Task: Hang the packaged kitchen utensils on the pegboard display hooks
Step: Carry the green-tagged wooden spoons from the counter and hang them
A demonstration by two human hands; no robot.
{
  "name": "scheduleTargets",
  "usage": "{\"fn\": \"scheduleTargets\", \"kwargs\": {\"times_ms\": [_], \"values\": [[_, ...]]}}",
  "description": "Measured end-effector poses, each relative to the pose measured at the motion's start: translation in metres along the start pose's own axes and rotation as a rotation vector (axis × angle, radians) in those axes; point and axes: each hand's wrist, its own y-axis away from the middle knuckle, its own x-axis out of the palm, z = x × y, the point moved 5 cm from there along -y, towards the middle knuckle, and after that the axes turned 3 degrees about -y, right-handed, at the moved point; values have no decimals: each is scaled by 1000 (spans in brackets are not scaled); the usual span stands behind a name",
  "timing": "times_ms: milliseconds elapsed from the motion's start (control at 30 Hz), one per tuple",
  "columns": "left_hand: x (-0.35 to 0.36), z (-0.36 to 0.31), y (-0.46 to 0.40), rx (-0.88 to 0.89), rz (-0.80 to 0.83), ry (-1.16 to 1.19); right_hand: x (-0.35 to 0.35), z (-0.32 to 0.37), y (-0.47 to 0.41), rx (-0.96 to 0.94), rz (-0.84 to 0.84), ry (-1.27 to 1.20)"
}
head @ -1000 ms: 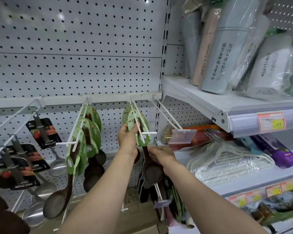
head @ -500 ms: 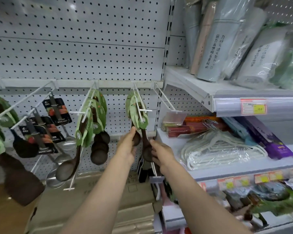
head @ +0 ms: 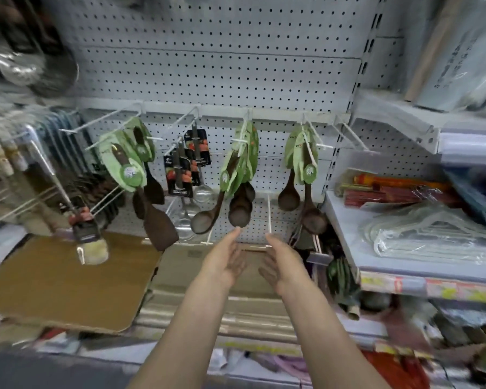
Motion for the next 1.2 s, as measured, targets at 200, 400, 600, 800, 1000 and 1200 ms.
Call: {"fn": "scheduleTargets", "kwargs": {"times_ms": [200,400,600,800,1000,1200], "values": [[-83,-29,33,-2,-61,-18,69,-36,48,-45,-11,65],[-235,-81,68,36,-118,58,203,-117,102,-33,85,120],[-432,-137,121,123,-275,179,362,-233,161,61,229,219],[-594,-181,170,226,-417,356,492,-317,213,99,355,311],[-710,-223,196,306,-543,465,608,-377,239,97,527,419],[-813,-288,199,421,-629,511,728,-433,238,141,685,483]]}}
